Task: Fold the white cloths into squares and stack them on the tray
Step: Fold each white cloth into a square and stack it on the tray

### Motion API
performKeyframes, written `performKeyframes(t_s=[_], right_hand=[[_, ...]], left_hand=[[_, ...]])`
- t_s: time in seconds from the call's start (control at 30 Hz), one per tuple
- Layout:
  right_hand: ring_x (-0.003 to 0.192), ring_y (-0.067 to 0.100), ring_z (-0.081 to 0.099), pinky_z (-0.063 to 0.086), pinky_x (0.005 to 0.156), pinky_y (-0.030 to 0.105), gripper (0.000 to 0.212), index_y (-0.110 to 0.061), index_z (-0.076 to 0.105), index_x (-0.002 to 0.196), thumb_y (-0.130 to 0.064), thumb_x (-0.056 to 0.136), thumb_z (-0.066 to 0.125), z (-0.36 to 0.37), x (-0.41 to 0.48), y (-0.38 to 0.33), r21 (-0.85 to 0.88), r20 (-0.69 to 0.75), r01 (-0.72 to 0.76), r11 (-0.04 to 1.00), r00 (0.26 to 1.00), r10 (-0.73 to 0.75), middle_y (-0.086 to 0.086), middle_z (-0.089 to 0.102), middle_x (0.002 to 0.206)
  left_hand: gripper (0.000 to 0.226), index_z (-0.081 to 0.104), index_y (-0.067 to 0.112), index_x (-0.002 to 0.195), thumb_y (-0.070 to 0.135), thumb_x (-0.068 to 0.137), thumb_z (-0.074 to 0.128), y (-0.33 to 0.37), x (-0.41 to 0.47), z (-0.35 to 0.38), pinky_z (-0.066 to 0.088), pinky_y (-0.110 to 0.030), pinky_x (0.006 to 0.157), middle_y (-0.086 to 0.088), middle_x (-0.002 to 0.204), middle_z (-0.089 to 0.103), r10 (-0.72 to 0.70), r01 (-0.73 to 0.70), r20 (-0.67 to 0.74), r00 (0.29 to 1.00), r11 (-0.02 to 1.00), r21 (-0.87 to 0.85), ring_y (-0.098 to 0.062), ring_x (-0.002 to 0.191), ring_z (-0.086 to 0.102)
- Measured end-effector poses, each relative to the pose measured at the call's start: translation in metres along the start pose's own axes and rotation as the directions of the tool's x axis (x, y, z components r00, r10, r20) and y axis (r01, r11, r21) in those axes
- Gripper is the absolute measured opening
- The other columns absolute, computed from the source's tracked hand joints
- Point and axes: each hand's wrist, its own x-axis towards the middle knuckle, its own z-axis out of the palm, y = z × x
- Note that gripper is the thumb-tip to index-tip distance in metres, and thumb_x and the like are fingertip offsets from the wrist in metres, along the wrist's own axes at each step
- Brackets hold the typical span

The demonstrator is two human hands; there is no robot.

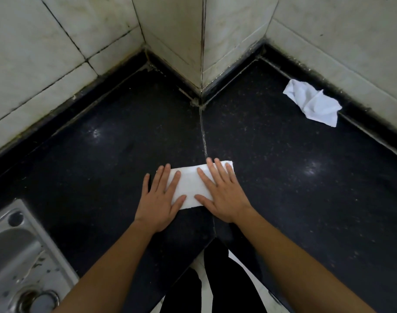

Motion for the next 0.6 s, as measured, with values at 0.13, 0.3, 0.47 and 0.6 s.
performKeyframes(t_s=[0.13,0.3,0.47,0.6], right_hand=[[0.154,0.029,-0.003,0.006,0.122,0.057,0.074,-0.022,0.003,0.16,-0.065,0.101,0.01,-0.004,-0.006,0.011,-0.004,0.036,-0.133,0.991,0.99,0.133,0.012,-0.004,0.167],[0.154,0.026,-0.009,0.003,0.124,0.05,0.071,-0.021,-0.003,0.159,-0.06,0.103,0.014,-0.02,-0.017,0.008,0.15,0.017,-0.183,0.972,0.983,0.183,0.009,-0.006,0.167],[0.123,0.024,0.05,0.041,0.103,0.041,0.062,-0.015,0.045,0.145,-0.055,0.098,0.047,-0.024,-0.057,0.003,0.44,-0.148,-0.482,0.757,0.793,0.591,0.007,0.052,0.136],[0.105,0.022,0.058,0.05,0.089,0.037,0.051,-0.021,0.063,0.125,-0.059,0.093,0.054,-0.022,-0.068,0.001,0.461,-0.035,-0.571,0.679,0.753,0.657,0.003,0.06,0.117]], left_hand=[[0.073,-0.009,0.027,0.157,0.065,0.096,0.001,-0.003,0.003,-0.005,-0.002,-0.053,0.122,-0.005,0.164,-0.018,-0.012,0.012,0.061,0.998,1.0,0.003,-0.022,0.151,-0.015],[0.078,-0.008,0.026,0.157,0.069,0.092,-0.002,0.0,0.001,-0.017,-0.012,-0.053,0.119,-0.005,0.165,-0.016,-0.008,0.011,0.138,0.99,1.0,-0.024,-0.023,0.152,-0.013],[0.057,0.042,0.009,0.146,0.039,0.097,0.045,0.011,0.034,-0.046,0.025,-0.056,0.113,-0.017,0.149,0.043,0.104,-0.1,-0.131,0.986,0.994,0.037,-0.033,0.138,0.041],[0.06,0.037,0.013,0.15,0.01,0.094,0.057,0.053,0.081,-0.065,0.033,-0.047,0.11,-0.013,0.149,0.044,0.344,-0.344,-0.091,0.935,0.939,0.012,-0.031,0.137,0.041]])
